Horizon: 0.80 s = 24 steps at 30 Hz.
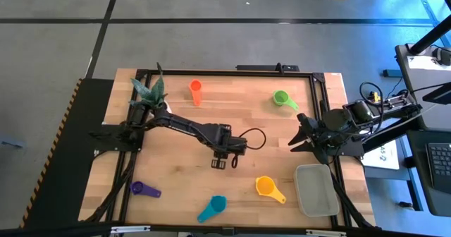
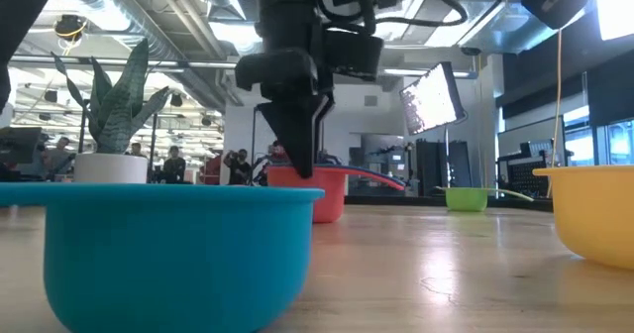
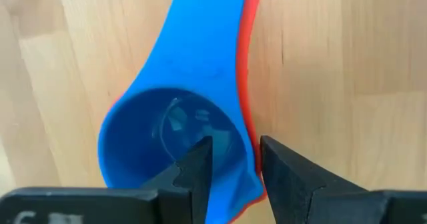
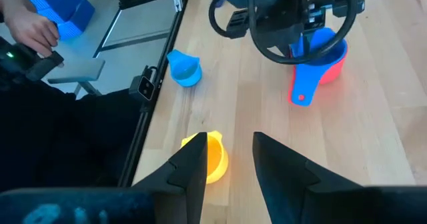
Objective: Nest measuring cups in basket
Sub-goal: Stack the yellow measuring cup on top of the dark blue measuring cup
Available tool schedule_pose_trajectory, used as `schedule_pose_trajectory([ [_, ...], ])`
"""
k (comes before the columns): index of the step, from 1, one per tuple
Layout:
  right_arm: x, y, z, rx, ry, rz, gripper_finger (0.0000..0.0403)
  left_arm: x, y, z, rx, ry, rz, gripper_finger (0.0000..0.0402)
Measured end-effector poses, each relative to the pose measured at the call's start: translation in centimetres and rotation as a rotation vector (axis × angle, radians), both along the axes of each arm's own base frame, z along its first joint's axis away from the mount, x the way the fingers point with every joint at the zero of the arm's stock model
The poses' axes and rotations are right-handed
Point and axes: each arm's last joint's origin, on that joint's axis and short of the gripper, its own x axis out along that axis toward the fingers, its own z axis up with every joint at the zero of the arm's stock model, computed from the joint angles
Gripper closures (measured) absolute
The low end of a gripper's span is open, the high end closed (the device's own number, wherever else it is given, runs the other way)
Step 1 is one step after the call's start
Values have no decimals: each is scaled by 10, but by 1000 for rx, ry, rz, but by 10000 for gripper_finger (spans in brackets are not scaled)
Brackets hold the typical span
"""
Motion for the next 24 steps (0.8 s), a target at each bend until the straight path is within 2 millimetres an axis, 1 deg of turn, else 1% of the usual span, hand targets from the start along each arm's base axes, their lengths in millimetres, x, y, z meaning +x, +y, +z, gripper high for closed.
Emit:
schedule_pose_trajectory([
  [2, 0, 0, -1, -3, 7, 0, 279, -5, 2, 8, 43, 8, -11, 283],
  [4, 1, 0, -3, -15, 31, -6, 279, -12, 4, 24, 94, -13, -7, 283],
  [7, 4, 1, -7, -33, 67, -14, 279, -26, 10, 65, 109, -115, 14, 283],
  [9, 6, 1, -8, -37, 77, -14, 279, -36, 12, 97, 91, -236, 27, 282],
  [12, 8, 2, -10, -50, 85, -18, 279, -53, 13, 136, 42, -386, 34, 282],
  [18, 16, 4, -14, -67, 117, -40, 279, -96, 12, 187, 57, -532, 33, 282],
  [21, 28, 9, -23, -41, 202, -21, 279, -116, 7, 213, 41, -722, -10, 282],
  [22, 32, 12, -27, -33, 240, -9, 279, -122, 4, 218, 26, -796, -40, 282],
  [24, 43, 17, -30, -30, 310, 14, 279, -135, 1, 221, -13, -906, -105, 282],
])
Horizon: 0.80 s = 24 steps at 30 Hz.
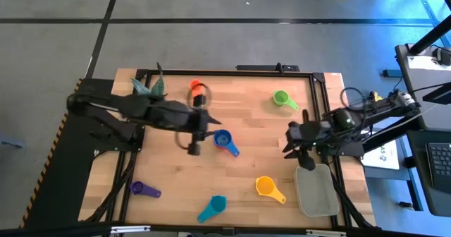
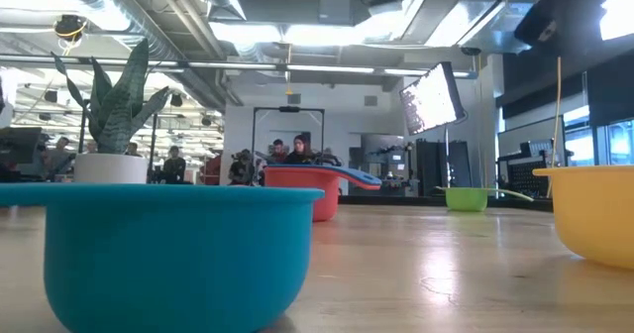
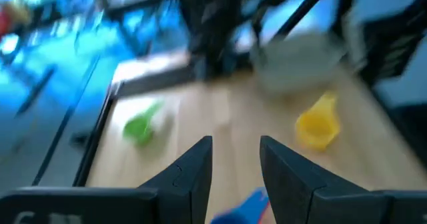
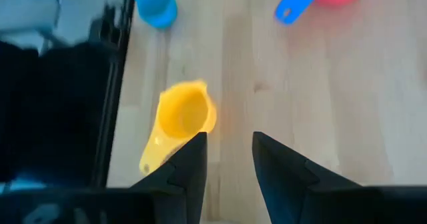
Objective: Nest measuring cups in basket
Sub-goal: Stack the yellow measuring cup on top of the dark blue measuring cup
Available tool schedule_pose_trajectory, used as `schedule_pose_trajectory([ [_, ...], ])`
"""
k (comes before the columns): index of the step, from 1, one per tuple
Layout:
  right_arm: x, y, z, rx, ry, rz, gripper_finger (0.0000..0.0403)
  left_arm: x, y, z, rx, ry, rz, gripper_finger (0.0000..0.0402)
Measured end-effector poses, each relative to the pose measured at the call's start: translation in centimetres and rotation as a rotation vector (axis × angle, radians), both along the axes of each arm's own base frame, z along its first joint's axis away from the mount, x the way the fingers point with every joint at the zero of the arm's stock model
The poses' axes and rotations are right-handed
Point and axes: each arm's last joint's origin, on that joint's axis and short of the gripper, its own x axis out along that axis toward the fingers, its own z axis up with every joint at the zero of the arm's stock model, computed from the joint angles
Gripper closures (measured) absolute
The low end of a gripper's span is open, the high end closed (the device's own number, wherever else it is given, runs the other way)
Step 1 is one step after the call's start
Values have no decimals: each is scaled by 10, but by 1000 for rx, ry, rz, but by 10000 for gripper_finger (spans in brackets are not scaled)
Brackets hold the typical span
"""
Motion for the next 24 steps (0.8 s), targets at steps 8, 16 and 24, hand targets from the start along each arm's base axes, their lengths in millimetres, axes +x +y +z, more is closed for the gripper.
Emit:
schedule_pose_trajectory([
  [8, 50, 32, 17, -62, 86, 103, 279, -45, 5, -33, -96, -232, -65, 282],
  [16, 90, 68, -20, -121, 282, 95, 279, -73, -12, -80, -148, -326, -149, 282],
  [24, 103, 84, -56, -129, 426, 9, 279, -89, -28, -114, -166, -335, -172, 282],
])
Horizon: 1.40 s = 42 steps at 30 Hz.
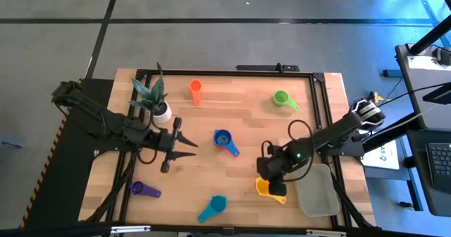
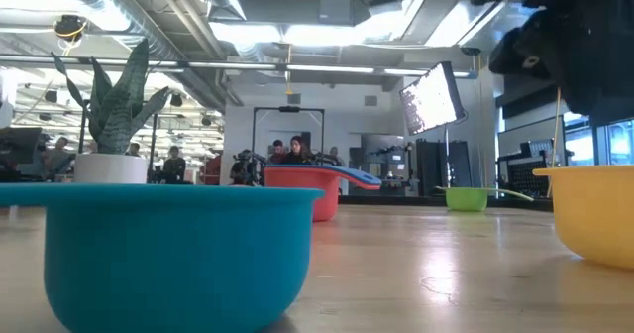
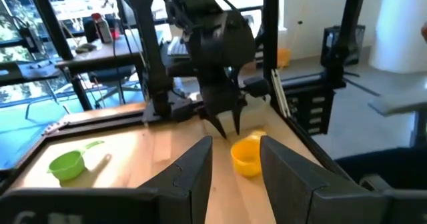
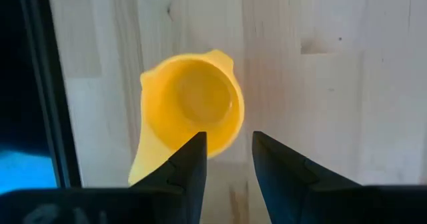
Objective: Nest measuring cups in basket
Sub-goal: Stack the yellow measuring cup on top of the dark blue measuring cup
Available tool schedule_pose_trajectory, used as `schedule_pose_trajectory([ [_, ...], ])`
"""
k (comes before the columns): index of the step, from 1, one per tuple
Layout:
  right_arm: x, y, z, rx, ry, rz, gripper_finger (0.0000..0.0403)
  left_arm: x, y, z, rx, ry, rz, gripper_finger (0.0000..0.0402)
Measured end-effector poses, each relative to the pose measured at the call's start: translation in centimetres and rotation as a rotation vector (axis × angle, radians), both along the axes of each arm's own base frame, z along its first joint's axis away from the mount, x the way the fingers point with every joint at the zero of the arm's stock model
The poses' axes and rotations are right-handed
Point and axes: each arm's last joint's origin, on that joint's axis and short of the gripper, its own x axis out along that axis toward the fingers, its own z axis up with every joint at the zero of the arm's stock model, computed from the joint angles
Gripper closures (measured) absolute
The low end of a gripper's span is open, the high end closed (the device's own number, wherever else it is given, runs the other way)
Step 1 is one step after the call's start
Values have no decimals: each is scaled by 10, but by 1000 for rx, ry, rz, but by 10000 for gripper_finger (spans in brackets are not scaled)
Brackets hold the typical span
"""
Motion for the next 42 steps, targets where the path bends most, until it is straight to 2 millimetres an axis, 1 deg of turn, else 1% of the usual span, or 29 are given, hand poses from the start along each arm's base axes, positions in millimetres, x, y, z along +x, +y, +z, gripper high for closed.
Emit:
schedule_pose_trajectory([
  [4, 4, 5, -10, 5, 29, -48, 279, -4, -8, -5, 6, 10, -23, 282],
  [8, 7, 9, -25, -13, 87, -67, 279, -7, -12, -7, 33, 13, -17, 282],
  [11, 10, 11, -34, -26, 114, -73, 279, -8, -13, -8, 42, 14, -16, 282],
  [17, 13, 11, -44, -64, 125, -86, 279, -8, -13, -8, 43, 14, -16, 282],
  [22, 18, 12, -60, -95, 152, -89, 281, -8, -14, -8, 46, 15, -22, 282],
  [24, 19, 12, -64, -113, 152, -90, 296, -9, -15, -8, 50, 14, -28, 282],
  [25, 20, 12, -64, -123, 149, -87, 312, -9, -15, -8, 50, 14, -32, 282],
  [26, 20, 11, -64, -138, 143, -83, 334, -9, -16, -9, 51, 15, -33, 282],
  [27, 20, 11, -64, -149, 133, -76, 365, -9, -16, -9, 51, 15, -35, 282],
  [28, 20, 10, -62, -162, 122, -70, 382, -10, -16, -9, 51, 15, -37, 282],
  [29, 19, 8, -60, -176, 113, -65, 389, -10, -17, -9, 51, 15, -38, 282],
  [32, 21, -2, -49, -184, 83, -76, 397, -10, -17, -9, 53, 16, -29, 282],
  [34, 24, -14, -39, -187, 48, -90, 398, -10, -17, -9, 54, 18, -26, 282],
  [36, 33, -26, -22, -192, -11, -93, 399, -10, -17, -9, 57, 22, -24, 282],
  [42, 69, -61, 42, -278, -259, -62, 400, -10, -17, -10, 61, 26, -15, 282],
])
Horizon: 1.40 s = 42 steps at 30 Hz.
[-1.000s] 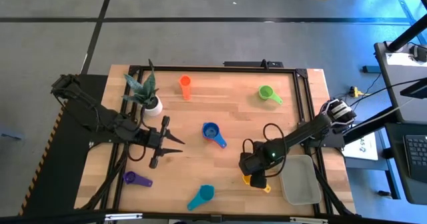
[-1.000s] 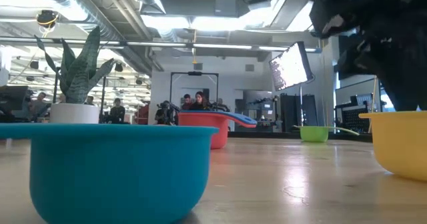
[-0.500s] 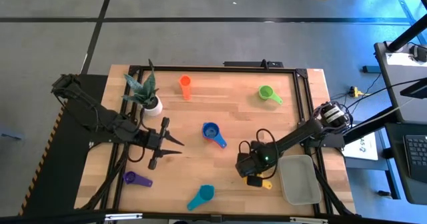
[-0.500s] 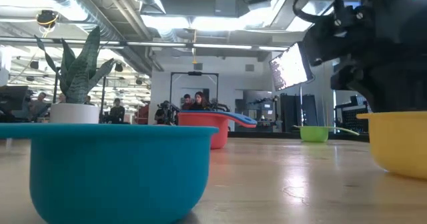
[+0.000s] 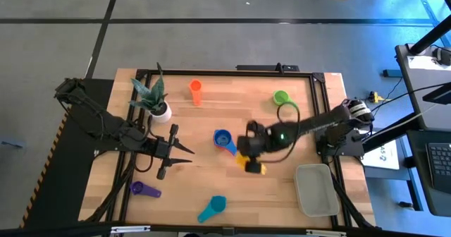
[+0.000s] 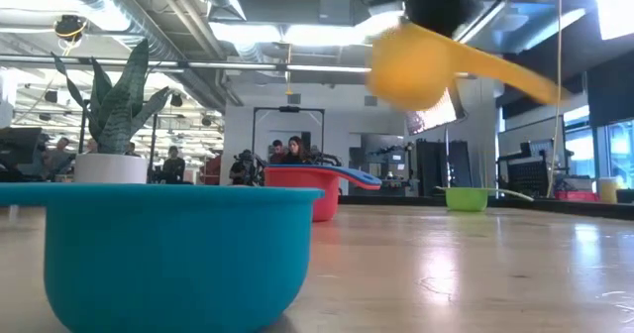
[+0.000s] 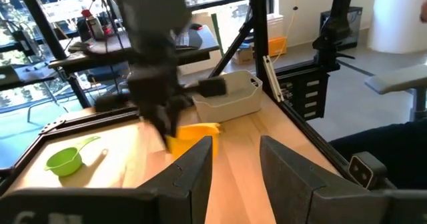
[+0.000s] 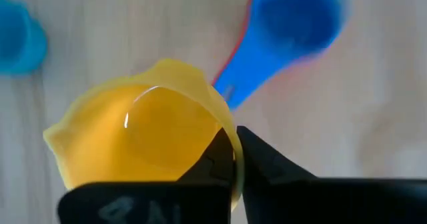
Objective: Nest measuring cups in basket
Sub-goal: Stack the yellow measuring cup on top of the dark blue measuring cup
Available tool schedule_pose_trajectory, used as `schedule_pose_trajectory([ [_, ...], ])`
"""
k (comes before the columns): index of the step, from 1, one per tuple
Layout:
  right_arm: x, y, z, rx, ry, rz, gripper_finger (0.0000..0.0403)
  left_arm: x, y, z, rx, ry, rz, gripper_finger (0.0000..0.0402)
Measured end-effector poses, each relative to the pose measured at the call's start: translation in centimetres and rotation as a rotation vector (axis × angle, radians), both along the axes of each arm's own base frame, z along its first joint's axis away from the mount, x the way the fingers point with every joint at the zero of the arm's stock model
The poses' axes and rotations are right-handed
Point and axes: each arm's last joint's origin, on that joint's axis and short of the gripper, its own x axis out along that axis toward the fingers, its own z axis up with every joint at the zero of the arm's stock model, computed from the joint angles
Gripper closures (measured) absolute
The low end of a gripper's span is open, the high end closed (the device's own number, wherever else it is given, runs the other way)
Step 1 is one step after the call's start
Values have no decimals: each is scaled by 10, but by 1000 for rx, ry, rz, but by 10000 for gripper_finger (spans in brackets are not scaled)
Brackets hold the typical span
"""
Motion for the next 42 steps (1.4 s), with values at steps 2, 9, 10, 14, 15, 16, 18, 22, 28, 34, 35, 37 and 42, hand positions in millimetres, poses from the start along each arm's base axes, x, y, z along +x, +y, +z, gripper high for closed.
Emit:
schedule_pose_trajectory([
  [2, 8, -15, 16, -29, -52, -1, 401, 0, 0, 0, 2, 2, 4, 282],
  [9, 24, -61, 32, -21, -142, 6, 401, 0, 0, -2, 8, 19, 7, 282],
  [10, 26, -65, 31, -11, -151, 14, 401, 0, 0, -2, 9, 19, 12, 282],
  [14, 37, -82, 28, 29, -201, 30, 402, 0, 1, -2, 14, 18, 23, 282],
  [15, 39, -86, 27, 41, -214, 33, 402, 0, 1, -2, 16, 18, 23, 282],
  [16, 41, -89, 24, 46, -212, 39, 402, 0, 1, -2, 19, 18, 23, 282],
  [18, 50, -95, 20, 56, -224, 44, 402, 0, 1, -3, 26, 20, 22, 282],
  [22, 67, -102, 2, 60, -166, 62, 402, 0, 1, -4, 34, 33, 25, 282],
  [28, 88, -107, -22, 71, -48, 79, 403, 0, 1, -5, 27, 42, 30, 282],
  [34, 100, -107, -33, 70, 36, 88, 403, -1, 1, -7, 30, 65, 32, 282],
  [35, 101, -107, -36, 72, 54, 88, 403, -1, 1, -8, 26, 68, 31, 282],
  [37, 101, -107, -40, 73, 70, 87, 403, -1, 1, -8, 24, 71, 29, 282],
  [42, 101, -110, -43, 69, 94, 58, 403, -3, -1, -8, 27, 75, 19, 282],
])
